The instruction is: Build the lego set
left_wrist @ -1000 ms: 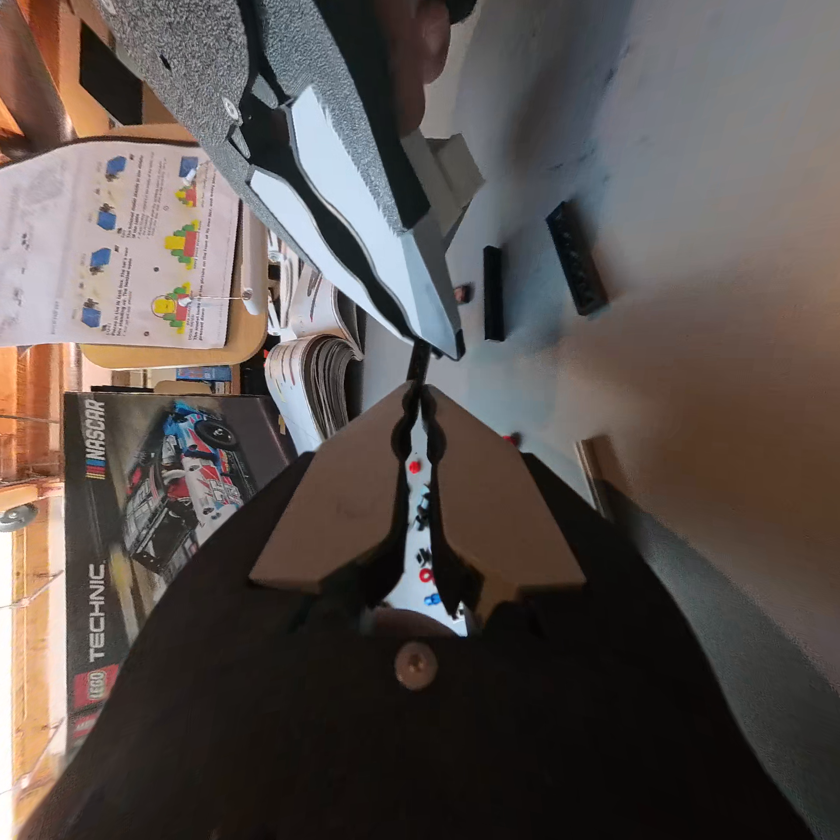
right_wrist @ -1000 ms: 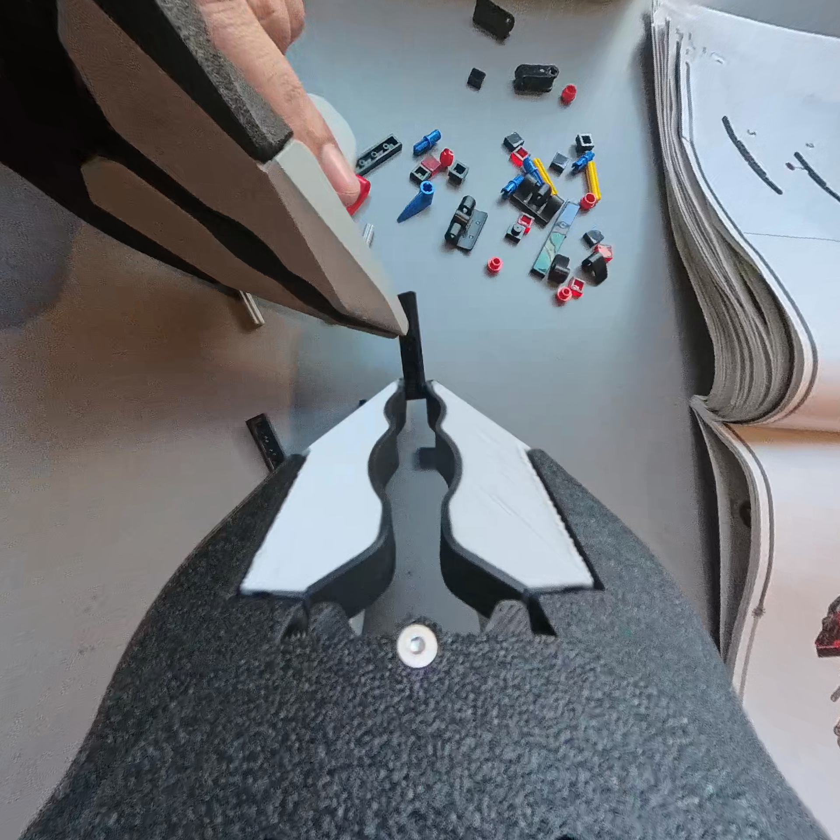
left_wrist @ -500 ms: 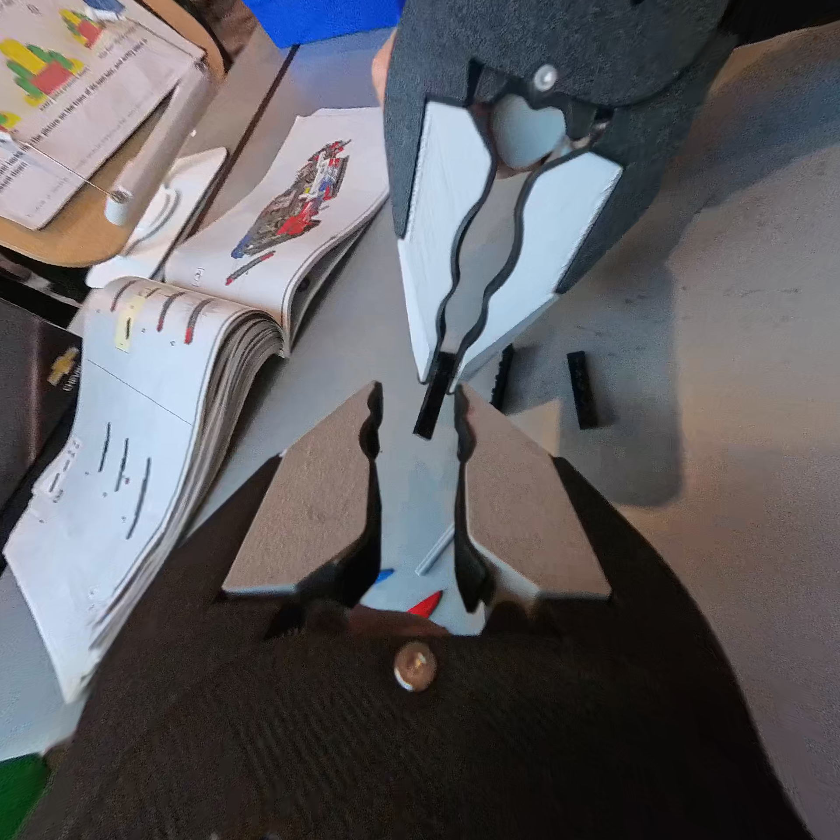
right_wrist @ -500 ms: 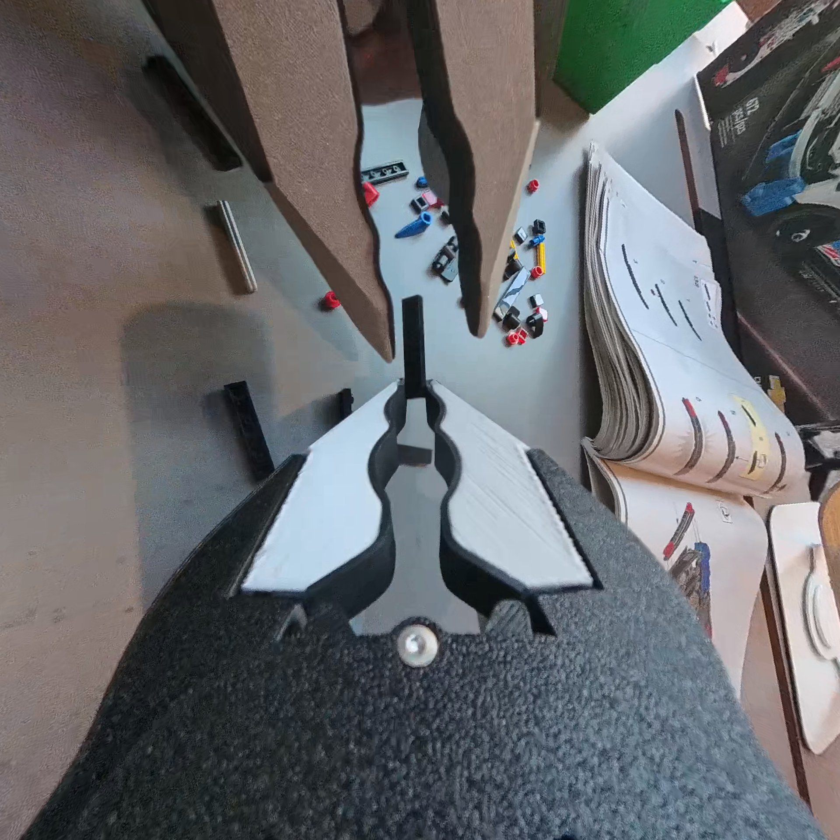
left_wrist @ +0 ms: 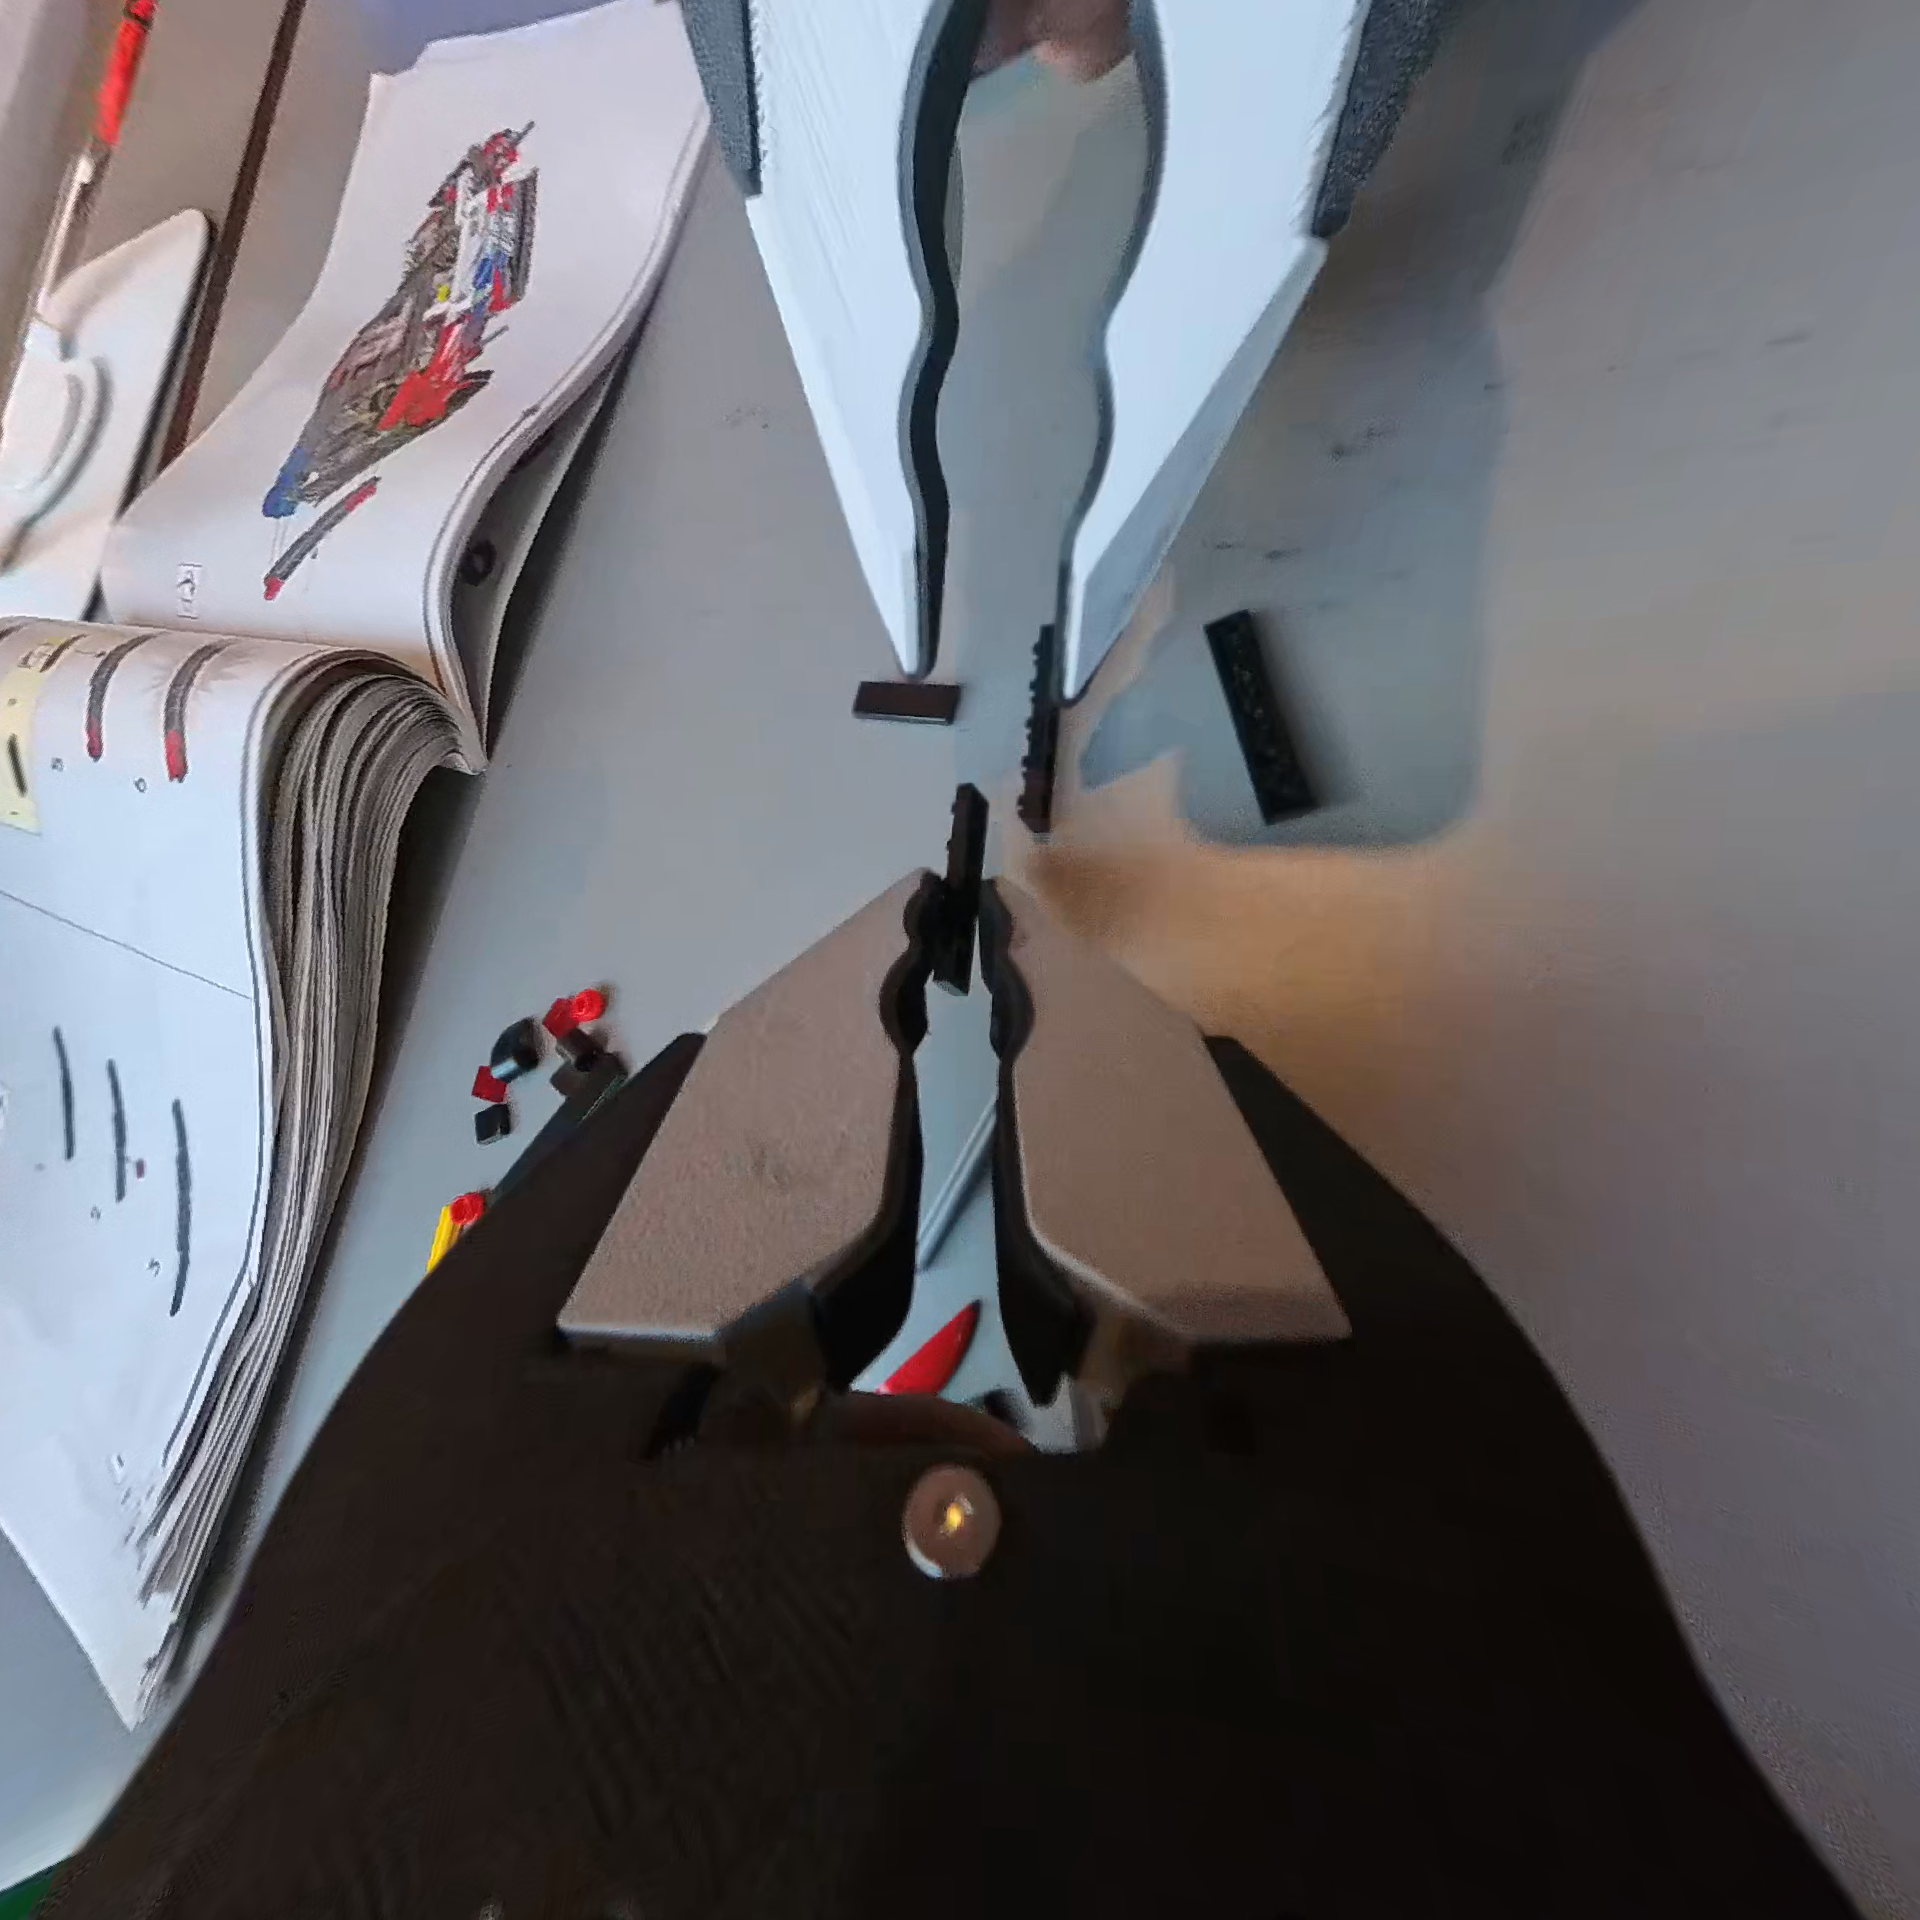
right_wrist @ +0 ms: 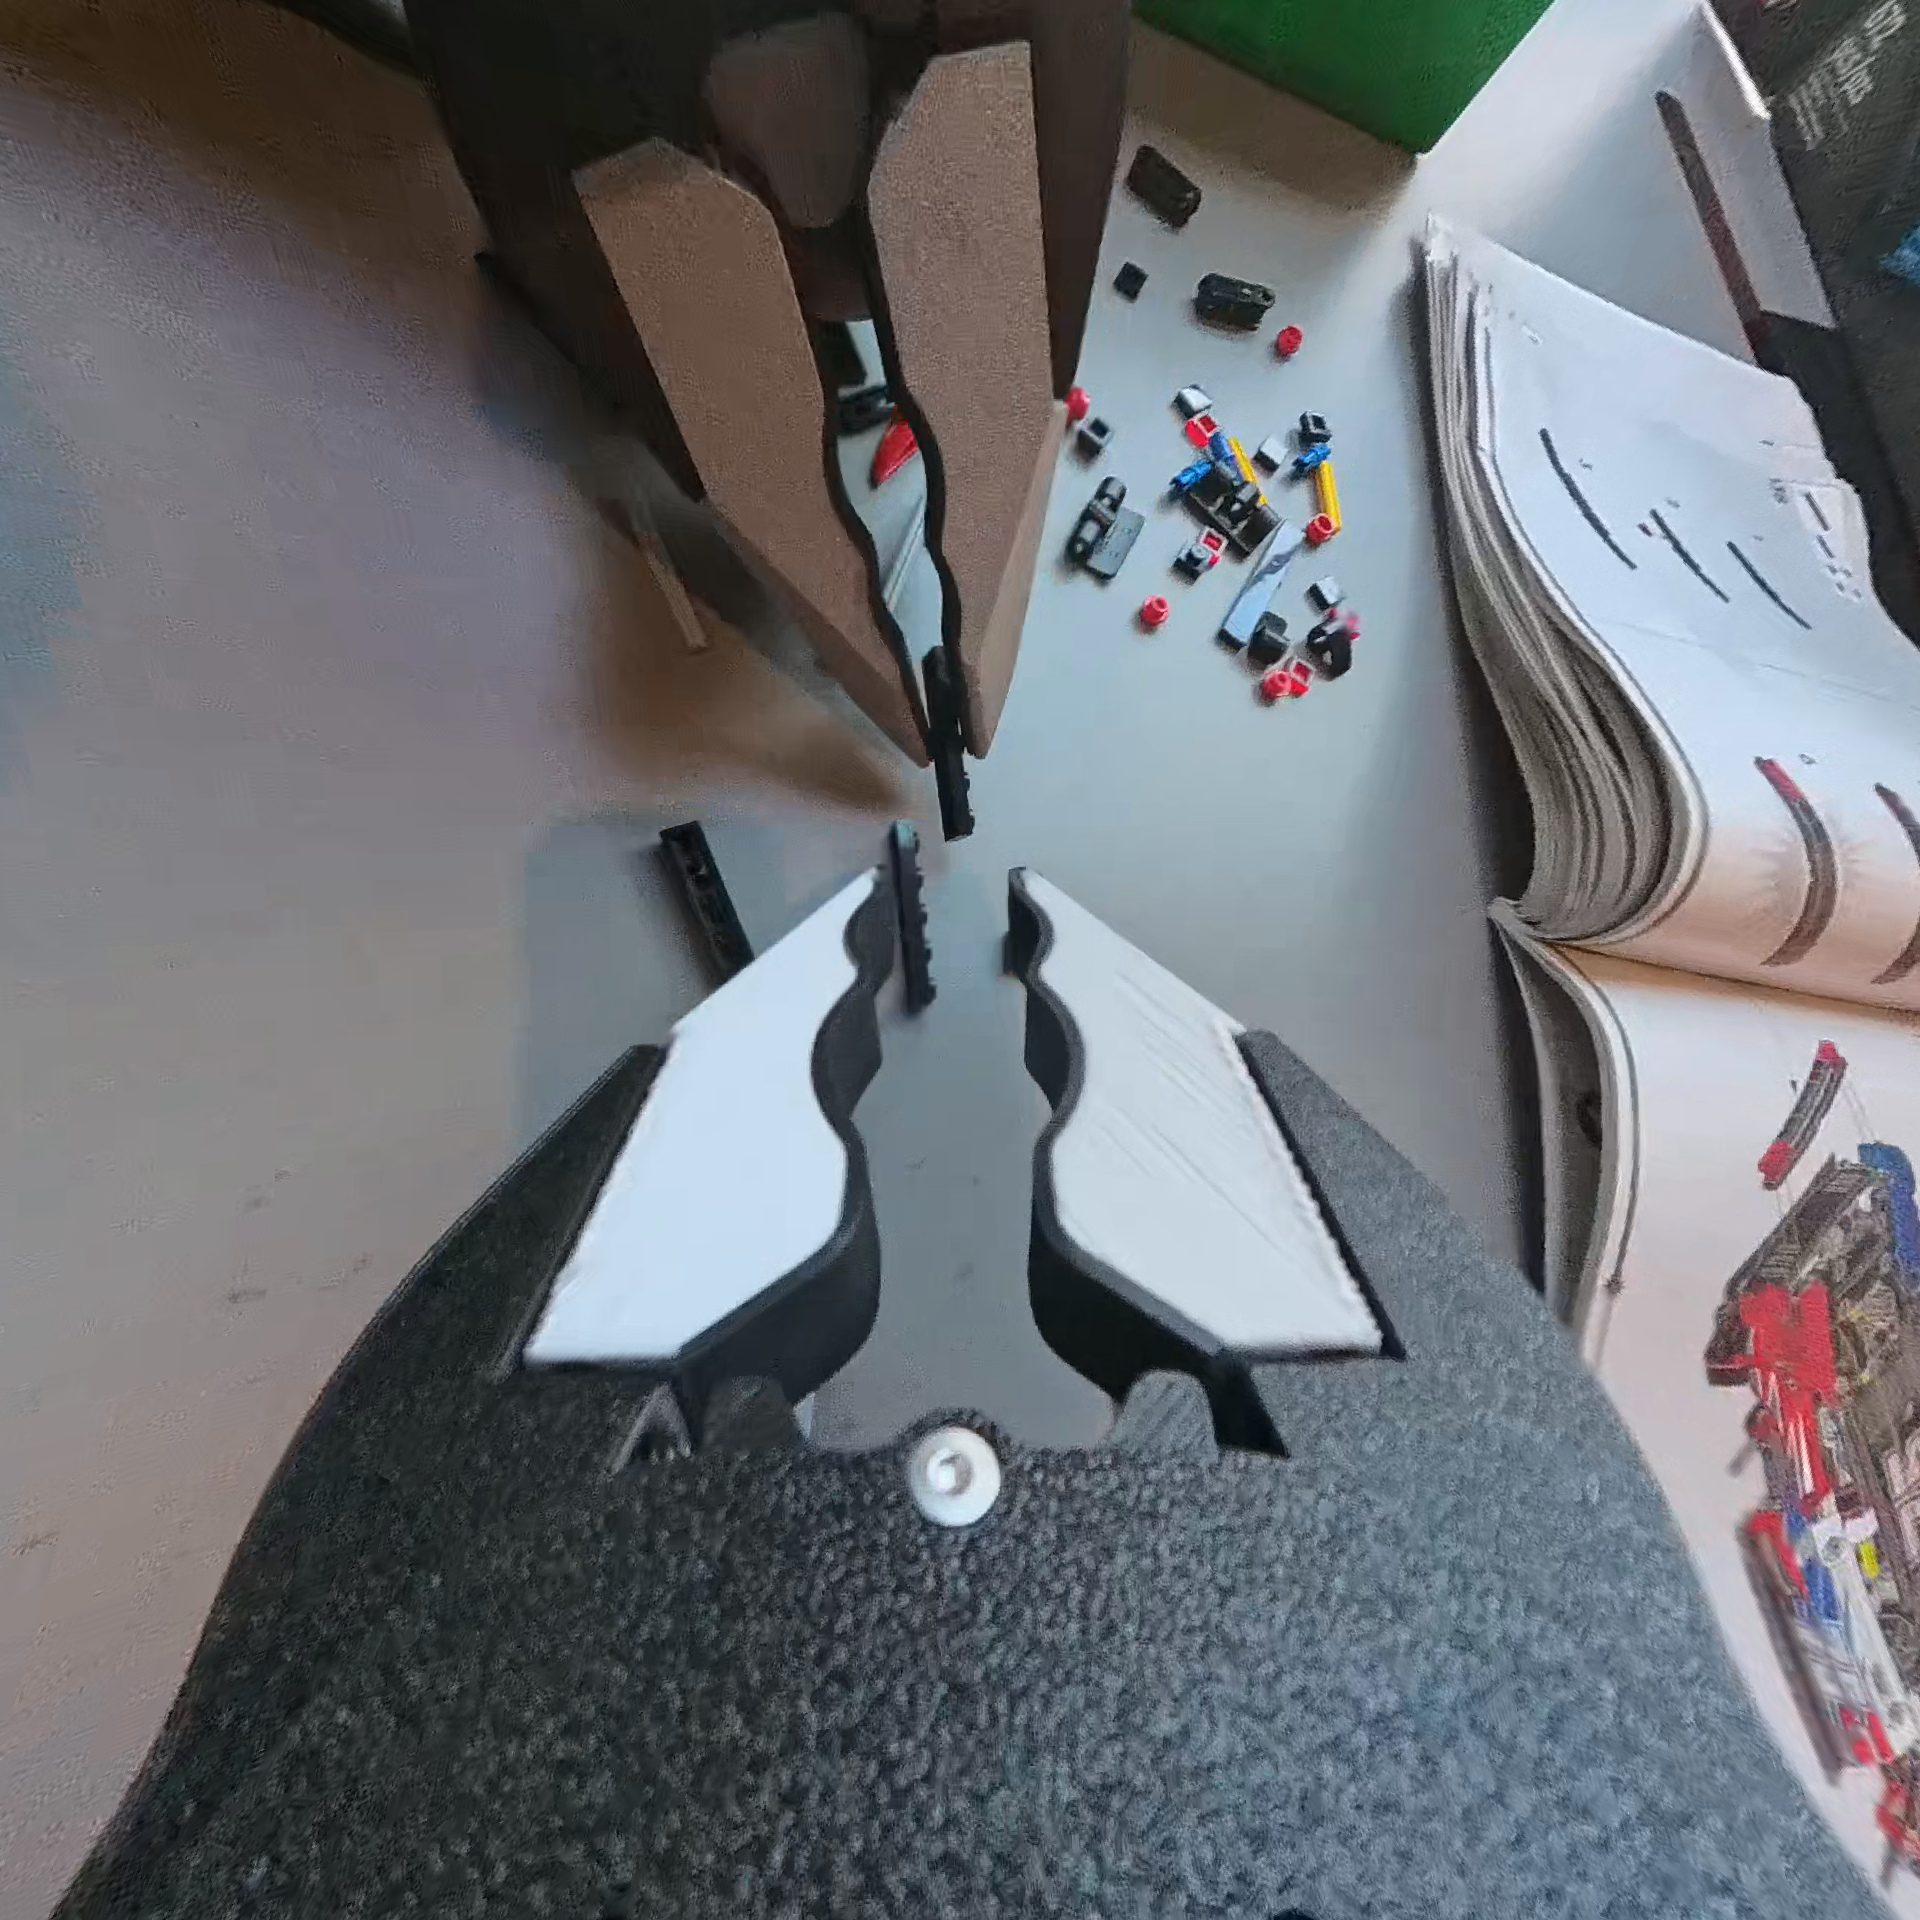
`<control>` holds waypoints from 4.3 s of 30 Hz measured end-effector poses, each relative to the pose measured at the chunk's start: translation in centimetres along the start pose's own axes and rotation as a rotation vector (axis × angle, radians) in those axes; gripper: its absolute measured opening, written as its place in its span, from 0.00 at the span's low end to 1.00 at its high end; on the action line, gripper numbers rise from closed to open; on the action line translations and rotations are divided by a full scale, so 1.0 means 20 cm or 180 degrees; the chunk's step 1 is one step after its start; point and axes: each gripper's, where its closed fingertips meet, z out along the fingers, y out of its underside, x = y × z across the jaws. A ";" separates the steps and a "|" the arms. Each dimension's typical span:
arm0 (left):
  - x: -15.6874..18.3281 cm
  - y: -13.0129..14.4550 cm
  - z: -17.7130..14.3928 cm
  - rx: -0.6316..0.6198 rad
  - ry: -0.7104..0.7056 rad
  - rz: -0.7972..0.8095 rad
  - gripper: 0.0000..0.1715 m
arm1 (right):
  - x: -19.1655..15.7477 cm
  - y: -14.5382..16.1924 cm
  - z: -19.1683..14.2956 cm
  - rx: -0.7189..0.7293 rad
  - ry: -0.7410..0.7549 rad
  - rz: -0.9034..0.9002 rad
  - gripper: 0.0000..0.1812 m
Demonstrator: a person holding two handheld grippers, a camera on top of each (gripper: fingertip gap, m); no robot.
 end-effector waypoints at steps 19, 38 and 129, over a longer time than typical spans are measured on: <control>0.03 0.00 0.04 0.0154 0.0394 0.0082 0.02 | -0.02 0.04 0.07 0.0061 0.0040 -0.0393 0.02; 0.08 -0.04 0.04 0.0126 0.0179 0.0179 0.02 | -0.02 0.04 0.07 0.0111 0.0196 -0.0518 0.07; 0.05 -0.02 0.04 -0.0381 0.0286 -0.0395 0.03 | -0.03 0.04 0.09 0.0042 0.0003 -0.1037 0.03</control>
